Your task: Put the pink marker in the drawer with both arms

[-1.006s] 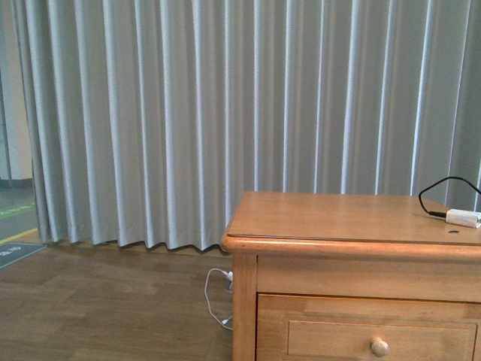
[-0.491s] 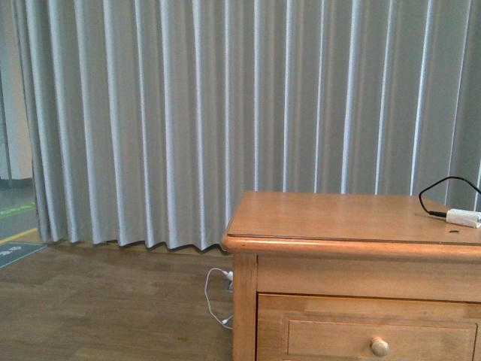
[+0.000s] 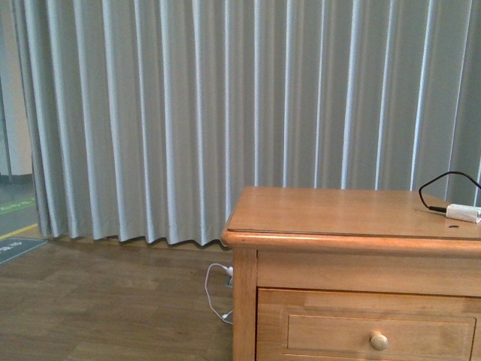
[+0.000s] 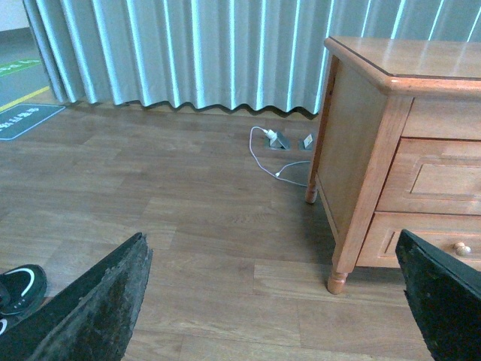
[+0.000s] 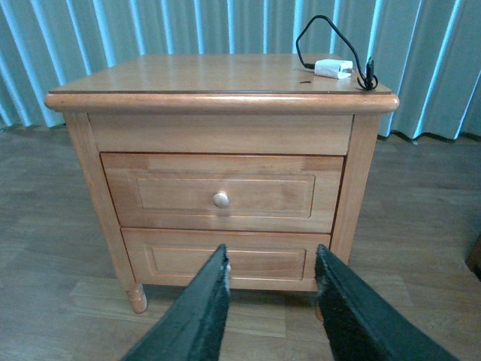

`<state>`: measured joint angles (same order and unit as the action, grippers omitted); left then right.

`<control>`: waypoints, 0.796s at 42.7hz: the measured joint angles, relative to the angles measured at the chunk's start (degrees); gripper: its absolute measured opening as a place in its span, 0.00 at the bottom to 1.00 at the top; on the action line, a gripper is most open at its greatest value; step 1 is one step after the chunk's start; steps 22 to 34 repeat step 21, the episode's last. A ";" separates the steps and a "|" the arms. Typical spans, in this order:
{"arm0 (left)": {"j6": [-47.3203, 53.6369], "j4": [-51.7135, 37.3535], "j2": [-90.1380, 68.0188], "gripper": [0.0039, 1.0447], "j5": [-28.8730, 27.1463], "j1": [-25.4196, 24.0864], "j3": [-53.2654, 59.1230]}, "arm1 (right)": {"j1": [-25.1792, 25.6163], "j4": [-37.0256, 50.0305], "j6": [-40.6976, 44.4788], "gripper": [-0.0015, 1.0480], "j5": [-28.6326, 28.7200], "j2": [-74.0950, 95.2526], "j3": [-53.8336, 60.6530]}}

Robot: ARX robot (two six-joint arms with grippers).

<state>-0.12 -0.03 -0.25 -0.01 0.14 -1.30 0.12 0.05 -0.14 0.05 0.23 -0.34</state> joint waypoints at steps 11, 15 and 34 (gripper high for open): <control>0.00 0.00 0.00 0.94 0.00 0.00 0.00 | 0.00 0.00 0.00 0.85 0.00 0.00 0.00; 0.00 0.00 0.00 0.94 0.00 0.00 0.00 | 0.00 0.00 -0.04 0.93 0.00 0.00 0.00; 0.00 0.00 0.00 0.94 0.00 0.00 0.00 | 0.00 -0.02 -0.02 0.91 0.00 0.00 0.00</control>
